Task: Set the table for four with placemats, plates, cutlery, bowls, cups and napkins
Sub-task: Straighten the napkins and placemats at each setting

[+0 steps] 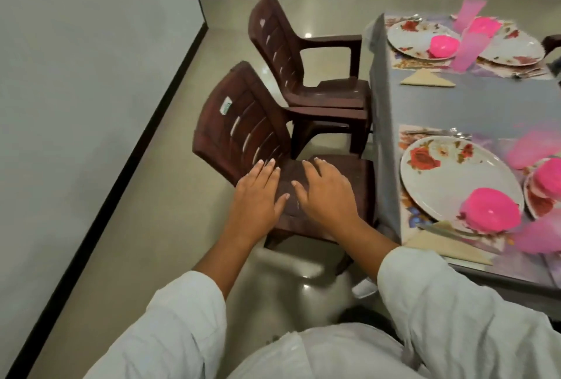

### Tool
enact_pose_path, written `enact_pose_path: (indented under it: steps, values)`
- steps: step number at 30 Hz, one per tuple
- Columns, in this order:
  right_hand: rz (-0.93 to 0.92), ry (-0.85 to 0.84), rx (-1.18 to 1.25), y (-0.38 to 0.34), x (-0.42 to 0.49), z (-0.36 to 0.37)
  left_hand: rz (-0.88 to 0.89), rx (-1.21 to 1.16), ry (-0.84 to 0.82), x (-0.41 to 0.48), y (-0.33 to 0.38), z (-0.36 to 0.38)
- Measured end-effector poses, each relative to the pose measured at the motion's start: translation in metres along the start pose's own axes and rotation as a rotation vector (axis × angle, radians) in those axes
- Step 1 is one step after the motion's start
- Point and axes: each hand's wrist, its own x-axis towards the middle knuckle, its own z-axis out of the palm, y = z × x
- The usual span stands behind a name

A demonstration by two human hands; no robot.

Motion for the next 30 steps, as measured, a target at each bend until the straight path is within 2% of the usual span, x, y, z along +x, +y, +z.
enact_pose_path:
  steps: [10,17,25,30]
  values:
    - [-0.047,0.081,0.037,-0.106,0.101,0.028,-0.059,0.022,0.062,0.045,-0.131,-0.043]
    - [0.100,0.133,0.174,-0.162,0.223,0.057,-0.007,0.055,-0.029,0.153,-0.223,-0.060]
    - [0.203,0.160,0.097,-0.193,0.319,0.063,0.069,0.026,-0.028,0.255,-0.298,-0.043]
    - [0.341,0.168,0.010,-0.213,0.369,0.081,0.215,-0.026,-0.076,0.320,-0.345,-0.033]
